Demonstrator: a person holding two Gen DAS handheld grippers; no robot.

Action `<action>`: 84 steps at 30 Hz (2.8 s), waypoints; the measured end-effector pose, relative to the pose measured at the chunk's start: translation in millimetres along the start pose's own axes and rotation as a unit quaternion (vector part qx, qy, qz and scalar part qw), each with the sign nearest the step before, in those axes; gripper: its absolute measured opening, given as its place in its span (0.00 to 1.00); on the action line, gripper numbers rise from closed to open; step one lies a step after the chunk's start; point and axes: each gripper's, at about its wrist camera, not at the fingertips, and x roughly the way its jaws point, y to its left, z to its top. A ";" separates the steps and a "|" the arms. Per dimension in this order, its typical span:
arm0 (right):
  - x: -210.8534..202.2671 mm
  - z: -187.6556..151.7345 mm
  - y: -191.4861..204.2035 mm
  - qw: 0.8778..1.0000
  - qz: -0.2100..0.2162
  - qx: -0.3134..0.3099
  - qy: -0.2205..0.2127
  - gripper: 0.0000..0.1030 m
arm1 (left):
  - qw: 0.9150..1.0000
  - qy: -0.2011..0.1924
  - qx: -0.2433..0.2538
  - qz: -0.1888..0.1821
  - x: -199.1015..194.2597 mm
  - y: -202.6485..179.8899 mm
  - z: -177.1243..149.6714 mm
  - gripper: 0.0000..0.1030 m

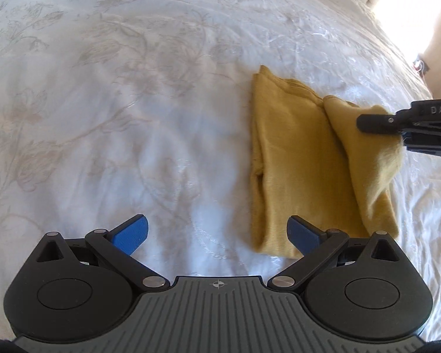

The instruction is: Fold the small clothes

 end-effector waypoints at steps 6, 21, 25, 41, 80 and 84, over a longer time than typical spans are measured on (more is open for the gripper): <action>42.1 -15.6 30.5 0.997 -0.059 -0.040 0.037 0.26 | 1.000 0.004 -0.022 -0.010 -2.4 23.7 -3.0 0.99; -30.5 -28.0 18.5 0.999 -0.011 -0.027 -0.043 0.58 | 0.999 0.005 0.015 -0.039 2.6 17.5 19.4 0.99; -29.1 -43.8 -8.7 0.998 -0.045 -0.006 -0.037 0.57 | 0.999 0.001 0.027 -0.045 2.1 11.5 29.3 0.99; 17.0 -92.3 36.2 0.988 -0.015 -0.148 0.038 0.13 | 0.986 0.002 0.118 -0.118 20.1 -52.5 83.3 0.99; -3.7 -104.6 27.7 0.991 0.003 -0.135 0.014 0.13 | 0.993 -0.041 0.012 -0.113 103.9 -66.2 131.3 0.90; -0.8 -108.5 33.3 0.988 0.001 -0.152 0.019 0.13 | 0.993 -0.029 0.016 -0.109 106.8 -64.5 132.7 0.90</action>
